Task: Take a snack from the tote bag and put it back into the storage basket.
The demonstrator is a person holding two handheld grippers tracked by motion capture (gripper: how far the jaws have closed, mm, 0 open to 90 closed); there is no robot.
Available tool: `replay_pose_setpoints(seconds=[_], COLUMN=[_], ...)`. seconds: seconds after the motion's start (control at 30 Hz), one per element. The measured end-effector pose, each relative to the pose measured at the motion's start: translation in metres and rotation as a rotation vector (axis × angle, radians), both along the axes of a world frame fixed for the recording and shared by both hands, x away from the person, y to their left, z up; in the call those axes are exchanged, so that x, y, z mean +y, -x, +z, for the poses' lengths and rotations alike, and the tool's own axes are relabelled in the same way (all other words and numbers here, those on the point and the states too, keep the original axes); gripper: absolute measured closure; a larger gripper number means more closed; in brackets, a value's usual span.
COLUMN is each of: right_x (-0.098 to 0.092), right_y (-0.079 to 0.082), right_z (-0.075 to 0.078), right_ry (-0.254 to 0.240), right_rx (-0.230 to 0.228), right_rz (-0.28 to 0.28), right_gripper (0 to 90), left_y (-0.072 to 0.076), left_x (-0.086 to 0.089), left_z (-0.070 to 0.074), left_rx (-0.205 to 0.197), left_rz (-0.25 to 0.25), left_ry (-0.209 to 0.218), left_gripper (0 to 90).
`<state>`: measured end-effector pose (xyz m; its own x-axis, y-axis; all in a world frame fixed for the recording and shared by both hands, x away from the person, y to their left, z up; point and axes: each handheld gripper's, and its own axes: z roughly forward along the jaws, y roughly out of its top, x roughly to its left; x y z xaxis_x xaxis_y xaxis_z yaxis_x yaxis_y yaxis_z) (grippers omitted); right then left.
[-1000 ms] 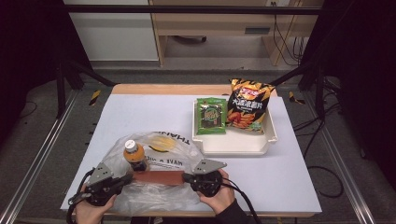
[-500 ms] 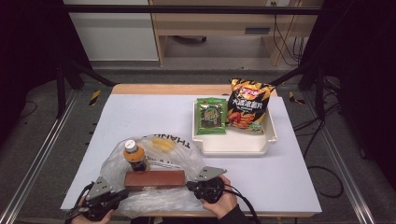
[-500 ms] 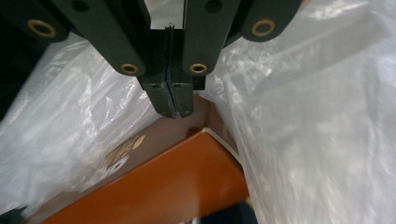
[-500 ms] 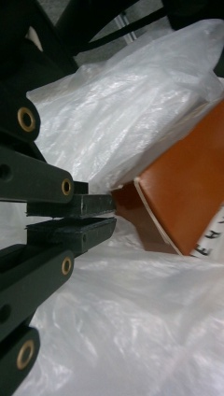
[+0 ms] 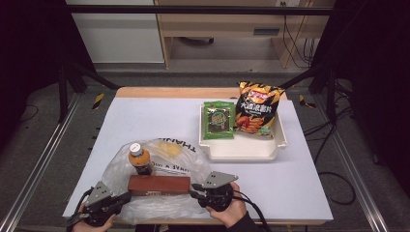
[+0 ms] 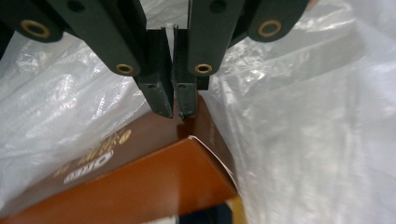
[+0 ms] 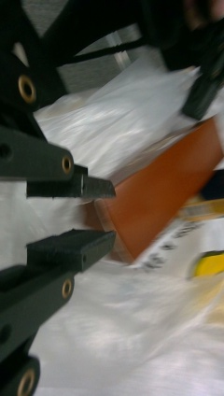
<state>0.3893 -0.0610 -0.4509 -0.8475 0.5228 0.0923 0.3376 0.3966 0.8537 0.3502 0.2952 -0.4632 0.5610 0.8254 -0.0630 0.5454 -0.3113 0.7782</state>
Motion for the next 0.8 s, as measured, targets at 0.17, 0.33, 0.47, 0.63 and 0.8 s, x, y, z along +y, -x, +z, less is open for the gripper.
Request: replay_pose_setpoints(seconds=[0.17,0.33,0.47,0.63,0.8], right_x=[0.015,0.027,0.029,0.031,0.032], right_y=[-0.009,-0.022,-0.025,-0.029,-0.029], right_z=[0.011,0.001,0.001,-0.004,-0.009], right_ry=[-0.017,0.055,0.068,0.116,0.145], right_rx=[-0.043,-0.042,-0.034,-0.023,-0.022], right_rz=[0.025,0.018,0.019,0.038,0.064], right_gripper=[47.6,36.1,35.0,30.4,36.5], left_y=[-0.002,-0.008,-0.012,-0.019,-0.027], left_x=[0.002,0.003,0.002,0.002,0.0], left_z=[0.001,-0.001,-0.003,-0.007,-0.01], left_rx=[-0.029,-0.028,-0.019,-0.021,-0.015], left_rz=[0.042,0.045,0.037,0.022,0.011], left_ry=[0.003,-0.004,-0.01,-0.009,-0.004], left_gripper=[82.1,73.3,71.2,69.6,69.8])
